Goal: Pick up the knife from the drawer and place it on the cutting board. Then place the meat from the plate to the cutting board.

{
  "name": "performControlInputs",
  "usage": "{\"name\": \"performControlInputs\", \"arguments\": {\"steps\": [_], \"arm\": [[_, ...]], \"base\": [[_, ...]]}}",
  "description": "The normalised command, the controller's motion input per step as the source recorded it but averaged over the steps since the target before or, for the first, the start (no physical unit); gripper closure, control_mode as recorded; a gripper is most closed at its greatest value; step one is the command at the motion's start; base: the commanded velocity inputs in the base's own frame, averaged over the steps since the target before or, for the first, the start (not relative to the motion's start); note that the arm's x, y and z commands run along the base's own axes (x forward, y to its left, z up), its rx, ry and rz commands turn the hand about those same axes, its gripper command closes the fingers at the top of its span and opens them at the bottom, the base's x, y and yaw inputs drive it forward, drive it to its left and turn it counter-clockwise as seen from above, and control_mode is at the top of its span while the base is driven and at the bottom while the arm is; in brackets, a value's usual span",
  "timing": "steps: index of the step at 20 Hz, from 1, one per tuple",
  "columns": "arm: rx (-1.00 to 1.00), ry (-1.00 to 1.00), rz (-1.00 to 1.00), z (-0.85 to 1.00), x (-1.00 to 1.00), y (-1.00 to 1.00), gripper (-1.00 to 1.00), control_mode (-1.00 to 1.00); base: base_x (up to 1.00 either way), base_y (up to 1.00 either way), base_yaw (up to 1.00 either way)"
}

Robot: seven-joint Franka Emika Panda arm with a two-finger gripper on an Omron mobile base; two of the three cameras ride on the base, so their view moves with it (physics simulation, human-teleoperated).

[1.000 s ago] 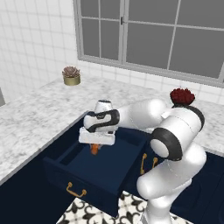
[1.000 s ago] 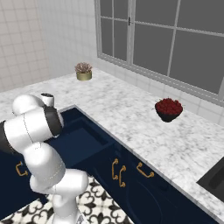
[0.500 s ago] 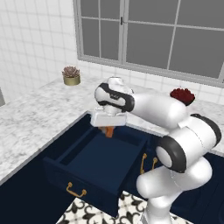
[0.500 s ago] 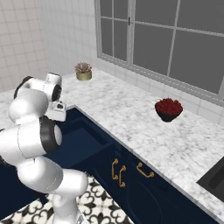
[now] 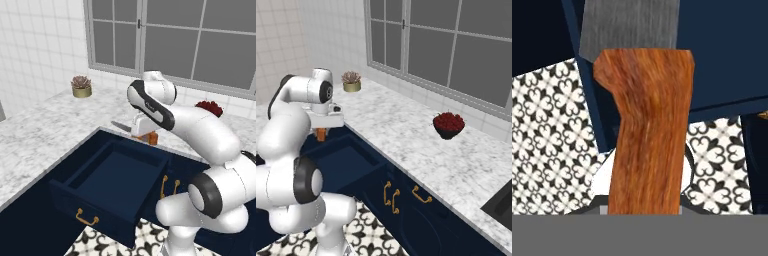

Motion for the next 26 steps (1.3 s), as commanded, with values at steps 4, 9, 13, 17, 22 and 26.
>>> {"name": "performControlInputs", "arguments": {"steps": [4,9,13,17,22,26], "arm": [[0.04,-0.01,0.20,0.00,-0.53,-0.91,1.00,-1.00],[0.06,0.01,0.00,0.00,-0.03,-0.14,1.00,1.00],[0.00,0.00,0.00,0.00,0.00,0.00,1.00,1.00],[0.00,0.00,0.00,0.00,0.00,0.00,1.00,1.00],[0.00,0.00,0.00,0.00,0.00,0.00,1.00,1.00],[0.00,0.00,0.00,0.00,0.00,0.00,1.00,1.00]], "base": [[0.00,0.00,0.00],[0.00,0.00,0.00],[-0.21,-0.15,0.00],[-0.71,-0.54,0.11],[-0.37,-0.35,0.19],[-0.29,0.12,0.43]]}}
